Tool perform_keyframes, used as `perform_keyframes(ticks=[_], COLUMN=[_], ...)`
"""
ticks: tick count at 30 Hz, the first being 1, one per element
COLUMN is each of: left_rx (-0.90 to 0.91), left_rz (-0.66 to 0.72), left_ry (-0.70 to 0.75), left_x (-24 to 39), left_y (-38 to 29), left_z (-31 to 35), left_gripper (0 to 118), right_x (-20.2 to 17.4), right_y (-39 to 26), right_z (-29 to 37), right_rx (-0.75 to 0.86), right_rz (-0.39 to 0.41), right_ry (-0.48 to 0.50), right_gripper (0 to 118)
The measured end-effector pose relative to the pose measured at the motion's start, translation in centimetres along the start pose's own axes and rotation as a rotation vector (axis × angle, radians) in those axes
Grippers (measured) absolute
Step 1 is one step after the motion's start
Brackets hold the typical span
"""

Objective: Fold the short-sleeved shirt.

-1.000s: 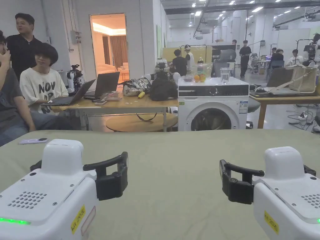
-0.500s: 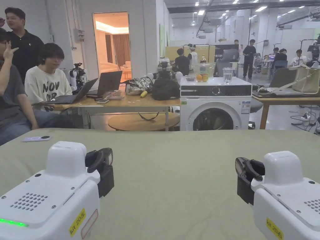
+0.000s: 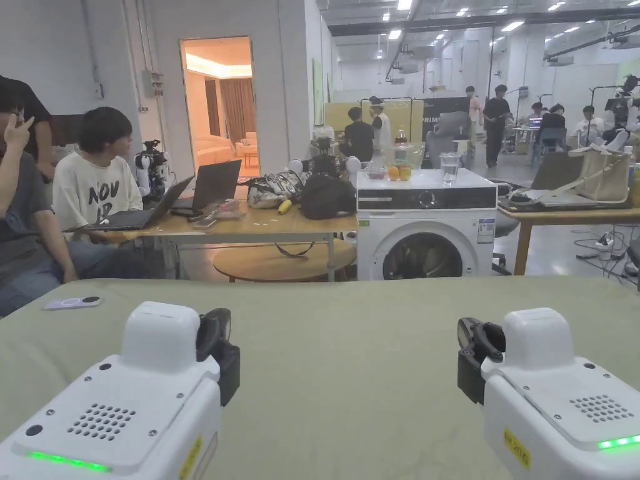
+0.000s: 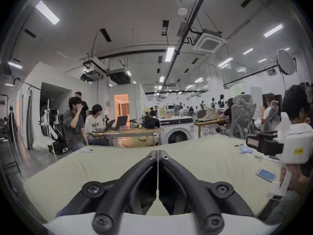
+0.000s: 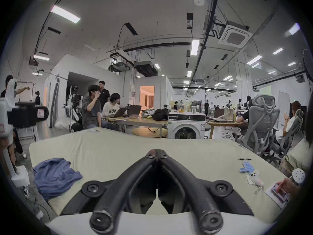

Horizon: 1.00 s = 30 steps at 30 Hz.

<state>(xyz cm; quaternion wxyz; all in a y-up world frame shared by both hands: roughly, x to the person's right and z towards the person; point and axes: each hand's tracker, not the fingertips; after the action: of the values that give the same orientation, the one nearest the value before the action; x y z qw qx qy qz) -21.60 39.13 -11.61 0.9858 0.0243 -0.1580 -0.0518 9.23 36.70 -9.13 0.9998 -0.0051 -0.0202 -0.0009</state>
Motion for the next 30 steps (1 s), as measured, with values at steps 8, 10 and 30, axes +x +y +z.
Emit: perform_keyframes(ticks=[8, 10, 30], left_rx=[-0.048, -0.043, -0.158], left_rz=[0.095, 0.095, 0.117], left_ry=[-0.044, -0.026, 0.175], left_x=[-1.3, -1.7, -14.5], left_y=[-0.7, -0.8, -2.5], left_z=[-1.4, -1.2, 5.5], left_gripper=[0, 0, 0], right_x=[-0.5, -0.5, -13.2], right_y=[-0.1, -0.2, -2.4], right_z=[-0.4, -0.5, -5.8], right_rx=[-0.025, -0.032, -0.097], right_rz=[0.04, 0.032, -0.043], right_ry=[0.006, 0.006, 0.316], right_gripper=[0, 0, 0])
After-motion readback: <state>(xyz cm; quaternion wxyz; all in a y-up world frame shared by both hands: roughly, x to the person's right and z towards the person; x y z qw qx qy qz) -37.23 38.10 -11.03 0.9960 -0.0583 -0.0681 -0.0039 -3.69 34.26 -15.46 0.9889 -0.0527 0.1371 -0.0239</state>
